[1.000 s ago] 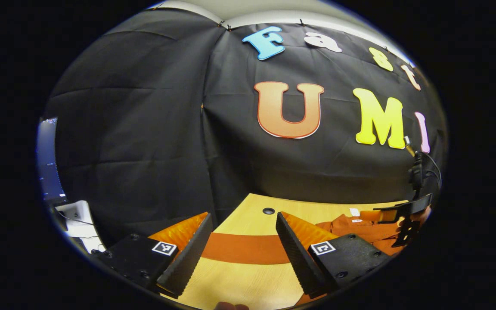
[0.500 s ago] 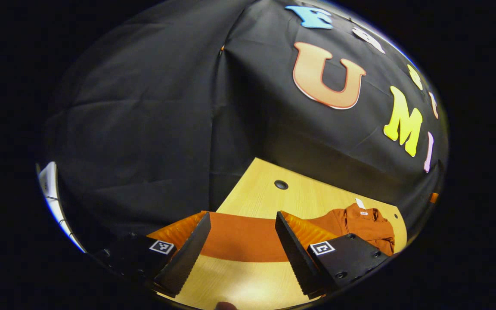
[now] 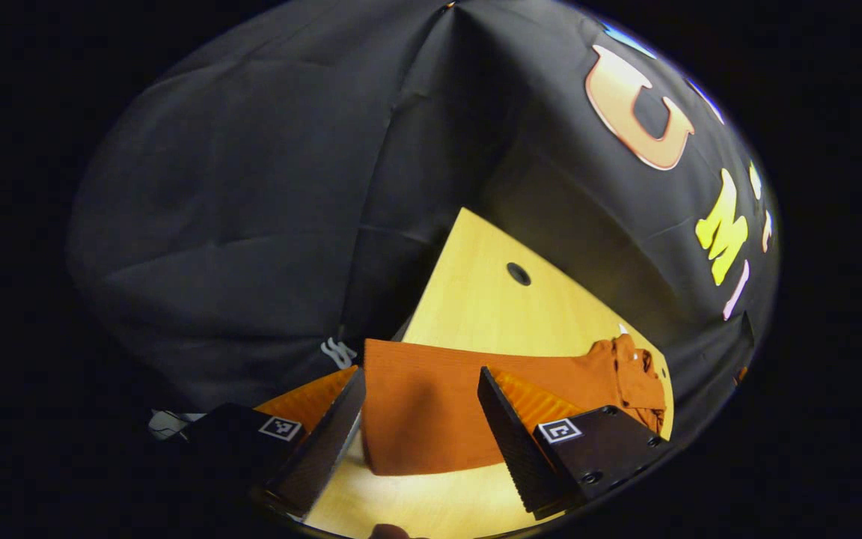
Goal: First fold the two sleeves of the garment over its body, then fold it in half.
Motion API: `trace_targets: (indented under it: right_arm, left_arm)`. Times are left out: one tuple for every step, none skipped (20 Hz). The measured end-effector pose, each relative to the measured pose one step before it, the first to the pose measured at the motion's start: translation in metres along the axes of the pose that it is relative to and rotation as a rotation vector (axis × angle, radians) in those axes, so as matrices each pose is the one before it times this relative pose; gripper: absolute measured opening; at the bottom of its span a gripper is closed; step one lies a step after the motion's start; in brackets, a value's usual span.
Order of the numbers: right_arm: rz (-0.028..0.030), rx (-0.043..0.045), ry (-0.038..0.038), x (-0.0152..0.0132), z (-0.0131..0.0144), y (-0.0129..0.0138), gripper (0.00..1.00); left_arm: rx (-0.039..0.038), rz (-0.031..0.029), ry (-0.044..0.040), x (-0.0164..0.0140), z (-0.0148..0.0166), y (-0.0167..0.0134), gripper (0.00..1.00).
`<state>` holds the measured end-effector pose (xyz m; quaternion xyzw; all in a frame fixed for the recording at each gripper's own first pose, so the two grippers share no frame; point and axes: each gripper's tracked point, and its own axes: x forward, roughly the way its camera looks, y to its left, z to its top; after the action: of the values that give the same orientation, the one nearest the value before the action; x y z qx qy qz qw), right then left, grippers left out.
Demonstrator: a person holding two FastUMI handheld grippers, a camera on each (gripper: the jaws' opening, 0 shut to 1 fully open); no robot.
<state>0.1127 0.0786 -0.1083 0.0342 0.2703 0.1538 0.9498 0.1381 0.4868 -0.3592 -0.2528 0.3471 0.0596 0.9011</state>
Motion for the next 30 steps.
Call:
trace_targets:
  right_arm:
    - [-0.01309, 0.00281, 0.01127, -0.00381, -0.00421, -0.00505, 0.92]
    - [-0.01083, 0.00201, 0.00911, -0.00137, -0.00463, -0.00361, 0.87]
    - [-0.00724, 0.00166, 0.00603, -0.00032, -0.00277, -0.00319, 0.87]
    - [-0.00569, 0.00552, 0.01011, 0.00046, -0.00399, -0.00310, 0.92]
    - [-0.00252, 0.01373, 0.00952, 0.00143, -0.00320, -0.00145, 0.92]
    - [-0.00087, 0.02098, 0.00622, 0.00132, -0.00150, -0.00089, 0.87]
    - [-0.00102, 0.01817, 0.00398, 0.00053, -0.00134, -0.00167, 0.87]
    - [-0.00387, 0.01422, 0.00396, 0.00001, -0.00151, -0.00270, 0.87]
    - [-0.00216, 0.01021, 0.00058, -0.00002, 0.00018, -0.00110, 0.92]
    - [-0.00432, 0.00435, 0.00160, -0.00091, -0.00101, -0.00209, 0.92]
    - [-0.00191, 0.00232, 0.00054, 0.00013, -0.00023, -0.00202, 0.92]
    - [-0.00381, 0.00536, 0.00533, 0.00107, -0.00269, -0.00163, 0.92]
    - [-0.00496, 0.01403, 0.00980, 0.00164, -0.00338, -0.00234, 0.92]
    - [-0.00093, 0.02373, 0.00874, 0.00000, -0.00265, -0.00142, 0.87]
    - [-0.00336, 0.02612, 0.00640, 0.00028, -0.00170, -0.00252, 0.87]
    - [-0.00175, 0.02093, 0.00388, 0.00057, -0.00168, -0.00339, 0.87]
    - [-0.00483, 0.01214, 0.00126, -0.00001, -0.00069, -0.00334, 0.87]
    - [-0.00592, 0.00634, 0.00138, -0.00026, -0.00133, -0.00419, 0.92]
    - [-0.00630, 0.00519, 0.00139, -0.00265, -0.00041, -0.00385, 0.92]
    - [-0.00320, 0.00747, 0.00045, -0.00214, -0.00130, -0.00231, 0.92]
    - [-0.00227, 0.00694, 0.00018, -0.00104, 0.00003, -0.00188, 0.92]
    - [-0.00249, 0.00439, -0.00034, -0.00003, -0.00082, -0.00349, 0.92]
    - [0.00072, 0.00371, 0.00094, 0.00041, -0.00029, -0.00147, 0.92]
    - [0.00282, 0.00286, -0.00008, -0.00166, 0.00029, -0.00060, 0.92]
    - [0.00399, -0.00008, -0.00164, -0.00029, -0.00069, 0.00110, 0.92]
    - [0.00531, -0.00185, -0.00350, -0.00189, -0.00011, 0.00056, 0.92]
    - [0.00782, -0.00435, -0.00416, -0.00057, 0.00033, 0.00195, 0.92]
    - [0.01051, -0.01068, -0.00637, -0.00183, 0.00124, 0.00176, 0.92]
    - [0.01187, -0.01620, -0.00764, -0.00320, 0.00102, 0.00334, 0.92]
    - [0.01201, -0.01845, -0.00733, -0.00199, 0.00101, 0.00328, 0.92]
  left_arm:
    - [-0.02495, -0.00825, 0.02859, 0.00527, -0.00423, 0.00363, 0.98]
    - [-0.03443, -0.01119, 0.03244, 0.00210, -0.00395, 0.00207, 0.99]
    - [-0.02859, -0.01360, 0.02075, 0.00258, -0.00402, -0.00092, 0.99]
    - [-0.02219, -0.01228, 0.00656, 0.00402, -0.00226, -0.00021, 0.99]
    - [-0.01466, -0.00676, 0.00650, 0.00441, -0.00299, 0.00168, 0.99]
    - [-0.00189, 0.00852, 0.01421, 0.00285, -0.00308, 0.00338, 0.98]
    - [0.00850, 0.01196, 0.02199, 0.00327, -0.00476, 0.00229, 0.98]
    - [0.00375, -0.00127, 0.02308, 0.00142, -0.00454, -0.00153, 0.99]
    - [-0.00034, -0.00297, -0.00941, 0.00199, 0.00315, -0.00495, 0.99]
    - [0.01097, 0.01016, 0.00213, 0.00022, 0.00014, 0.00076, 0.99]
    - [0.01332, 0.00784, 0.00593, 0.00071, 0.00019, -0.00177, 0.95]
    - [0.01315, 0.01325, 0.00061, -0.00075, 0.00047, 0.00089, 0.82]
    - [0.00790, 0.01522, 0.00379, -0.00118, -0.00065, 0.00078, 0.83]
    - [0.00553, 0.01667, -0.00064, -0.00160, 0.00176, 0.00008, 0.82]
    - [0.00915, 0.01663, -0.00014, -0.00296, 0.00070, 0.00135, 0.79]
    - [0.01235, 0.01540, -0.00365, -0.00292, 0.00026, 0.00175, 0.76]
    - [0.00843, 0.01693, -0.00503, -0.00087, 0.00175, 0.00350, 0.68]
    - [0.00841, 0.01841, -0.00749, -0.00297, 0.00243, 0.00228, 0.54]
    - [0.00756, 0.01976, -0.00800, -0.00299, 0.00228, 0.00226, 0.50]
    - [0.00867, 0.02580, -0.00994, -0.00228, 0.00324, 0.00358, 0.34]
    - [0.00406, 0.02515, -0.01044, -0.00155, 0.00184, 0.00386, 0.24]
    - [0.00284, 0.01218, 0.00026, -0.00161, 0.00055, -0.00024, 0.14]
    - [0.00259, 0.00861, 0.00183, -0.00210, 0.00013, -0.00160, 0.04]
    - [-0.00517, -0.04124, 0.00365, -0.00141, -0.00155, -0.01126, 0.03]
    - [-0.00670, -0.04310, 0.00146, -0.00244, 0.00079, -0.01633, 0.03]
    - [0.01121, -0.00873, 0.00204, -0.00315, 0.00118, -0.00965, 0.03]
    - [0.01234, -0.00901, -0.00769, -0.00354, 0.00054, -0.00788, 0.03]
    - [0.00545, -0.01330, -0.00956, -0.00459, 0.00311, -0.00990, 0.03]
    - [0.00293, -0.02274, -0.01323, -0.00540, 0.00503, -0.01361, 0.03]
    - [0.00429, -0.02168, -0.01841, -0.00538, 0.00574, -0.01554, 0.03]
